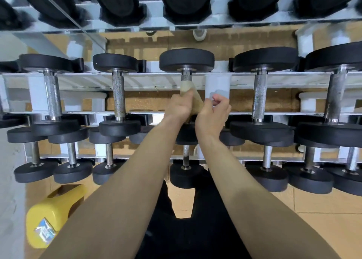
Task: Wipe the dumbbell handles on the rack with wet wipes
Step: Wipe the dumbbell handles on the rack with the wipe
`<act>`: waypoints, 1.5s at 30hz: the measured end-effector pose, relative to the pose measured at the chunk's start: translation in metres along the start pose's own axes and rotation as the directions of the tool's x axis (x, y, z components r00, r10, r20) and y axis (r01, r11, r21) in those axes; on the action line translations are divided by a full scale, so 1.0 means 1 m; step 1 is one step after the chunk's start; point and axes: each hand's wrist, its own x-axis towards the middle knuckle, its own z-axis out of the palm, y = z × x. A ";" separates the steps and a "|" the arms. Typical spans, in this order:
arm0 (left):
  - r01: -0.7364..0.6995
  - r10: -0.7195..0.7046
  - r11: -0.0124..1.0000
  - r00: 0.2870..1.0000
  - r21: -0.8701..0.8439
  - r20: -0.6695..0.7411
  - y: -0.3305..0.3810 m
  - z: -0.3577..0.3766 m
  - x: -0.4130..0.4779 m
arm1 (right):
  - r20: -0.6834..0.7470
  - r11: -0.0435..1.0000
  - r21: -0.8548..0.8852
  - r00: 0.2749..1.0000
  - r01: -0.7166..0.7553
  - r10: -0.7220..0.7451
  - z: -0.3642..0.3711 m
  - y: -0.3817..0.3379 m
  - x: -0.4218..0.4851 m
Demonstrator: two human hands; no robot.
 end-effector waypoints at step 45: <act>0.160 0.018 0.900 0.916 -0.404 0.401 0.039 -0.014 0.041 | -0.056 0.999 0.010 0.998 -0.042 0.043 0.012 -0.002 -0.001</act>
